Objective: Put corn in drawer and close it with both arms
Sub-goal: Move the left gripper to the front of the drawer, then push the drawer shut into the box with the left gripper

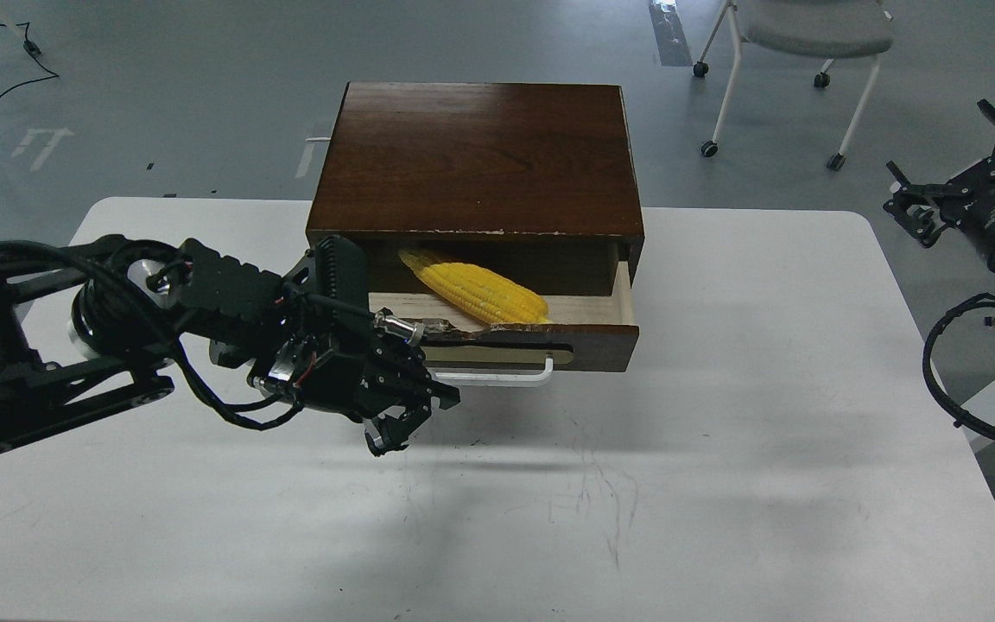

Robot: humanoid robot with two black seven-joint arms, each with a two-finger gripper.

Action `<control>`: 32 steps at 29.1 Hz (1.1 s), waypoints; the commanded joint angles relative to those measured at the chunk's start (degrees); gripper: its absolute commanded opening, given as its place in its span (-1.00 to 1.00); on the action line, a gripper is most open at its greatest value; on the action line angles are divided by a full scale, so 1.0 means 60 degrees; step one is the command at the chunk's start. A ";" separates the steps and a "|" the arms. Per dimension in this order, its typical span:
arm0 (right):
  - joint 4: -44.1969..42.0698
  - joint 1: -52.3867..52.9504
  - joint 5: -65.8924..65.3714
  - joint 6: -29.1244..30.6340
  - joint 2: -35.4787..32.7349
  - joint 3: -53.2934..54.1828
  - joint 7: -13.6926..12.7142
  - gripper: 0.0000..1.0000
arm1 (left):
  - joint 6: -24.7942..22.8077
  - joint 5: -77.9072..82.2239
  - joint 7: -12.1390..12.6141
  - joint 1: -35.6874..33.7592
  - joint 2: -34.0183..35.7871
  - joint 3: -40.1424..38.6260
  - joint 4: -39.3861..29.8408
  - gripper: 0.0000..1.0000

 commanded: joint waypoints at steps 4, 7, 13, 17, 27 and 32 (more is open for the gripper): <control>-0.0099 -0.0001 -0.0352 -0.0001 0.0035 0.0040 0.0008 1.00 | -0.0001 -0.0001 0.0000 -0.0020 0.0000 0.0012 0.0394 -1.00; -0.0099 -0.0001 -0.0366 -0.0001 0.0064 0.0025 0.0008 1.00 | -0.0001 -0.0001 0.0000 -0.0020 0.0000 0.0012 0.0541 -1.00; -0.0099 -0.0001 -0.0381 -0.0001 0.0049 0.0025 0.0008 1.00 | -0.0001 -0.0001 0.0000 -0.0049 -0.0029 -0.0003 0.0819 -1.00; -0.0099 -0.0001 -0.0381 -0.0001 0.0035 0.0025 0.0008 1.00 | -0.0001 -0.0001 0.0000 -0.0181 -0.0365 -0.0003 0.1272 -1.00; -0.0113 -0.0001 -0.0512 -0.0001 0.0020 0.0011 0.0008 1.00 | -0.0001 -0.0001 0.0000 -0.0357 -0.0776 -0.0003 0.2460 -1.00; -0.0113 -0.0001 -0.0615 -0.0001 0.0049 0.0011 0.0008 1.00 | -0.0001 -0.0001 0.0000 -0.0415 -0.0952 -0.0017 0.2884 -1.00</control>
